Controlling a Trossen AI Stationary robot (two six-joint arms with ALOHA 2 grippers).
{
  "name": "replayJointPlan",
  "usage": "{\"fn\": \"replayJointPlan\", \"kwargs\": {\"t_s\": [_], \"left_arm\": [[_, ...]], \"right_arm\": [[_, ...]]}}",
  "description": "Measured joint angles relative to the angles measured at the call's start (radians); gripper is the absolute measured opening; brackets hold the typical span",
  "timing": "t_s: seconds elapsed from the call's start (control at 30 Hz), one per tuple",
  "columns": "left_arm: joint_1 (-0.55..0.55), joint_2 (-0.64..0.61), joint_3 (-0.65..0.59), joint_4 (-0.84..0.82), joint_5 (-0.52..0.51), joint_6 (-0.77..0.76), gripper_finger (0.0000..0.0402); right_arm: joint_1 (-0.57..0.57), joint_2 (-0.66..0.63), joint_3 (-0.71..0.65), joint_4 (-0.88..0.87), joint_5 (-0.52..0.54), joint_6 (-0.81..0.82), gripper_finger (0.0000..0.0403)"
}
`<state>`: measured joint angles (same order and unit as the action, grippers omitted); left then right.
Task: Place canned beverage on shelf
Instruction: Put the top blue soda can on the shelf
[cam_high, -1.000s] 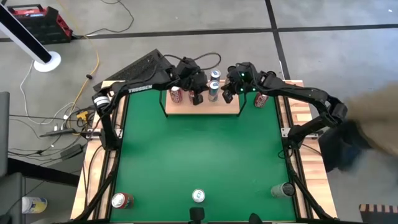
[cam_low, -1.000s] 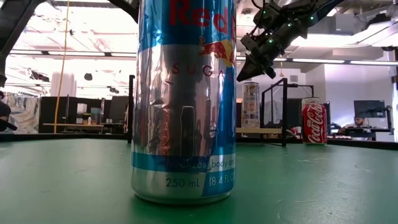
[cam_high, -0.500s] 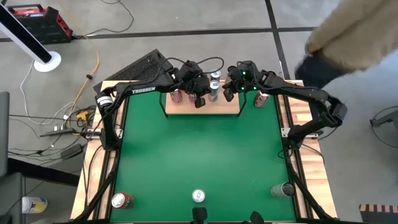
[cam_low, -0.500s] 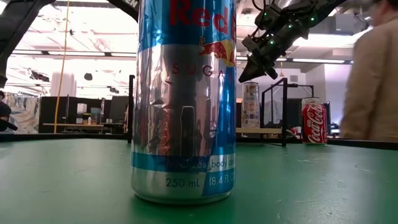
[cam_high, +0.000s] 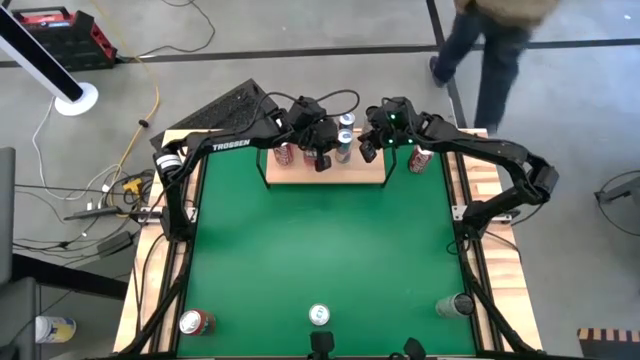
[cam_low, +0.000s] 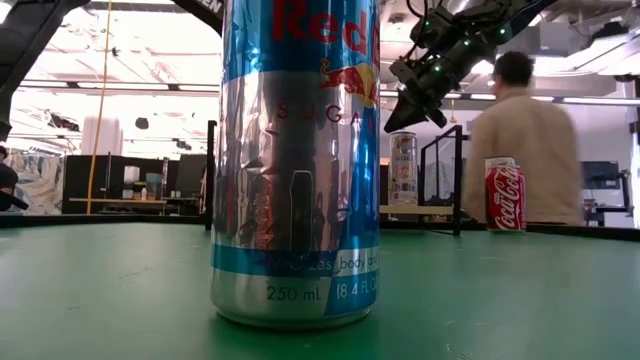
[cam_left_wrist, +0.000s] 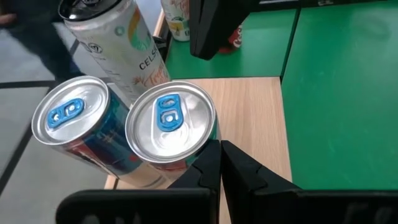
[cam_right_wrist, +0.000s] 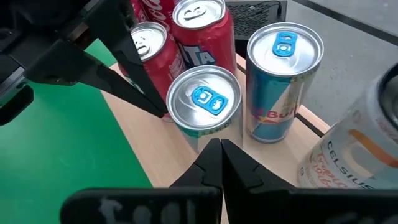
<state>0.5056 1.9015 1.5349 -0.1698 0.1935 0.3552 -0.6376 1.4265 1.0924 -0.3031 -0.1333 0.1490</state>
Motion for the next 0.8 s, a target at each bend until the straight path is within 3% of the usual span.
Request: {"fn": "replayJointPlan", "kwargs": {"t_s": [0.63, 0.8], "left_arm": [[0.000, 0.000, 0.009, 0.002, -0.014, -0.023, 0.0000], [0.001, 0.000, 0.073, -0.035, 0.069, -0.045, 0.0000]], "right_arm": [[0.000, 0.000, 0.000, 0.001, 0.000, 0.000, 0.0021], [0.000, 0.000, 0.000, -0.001, 0.000, 0.000, 0.0021]]}}
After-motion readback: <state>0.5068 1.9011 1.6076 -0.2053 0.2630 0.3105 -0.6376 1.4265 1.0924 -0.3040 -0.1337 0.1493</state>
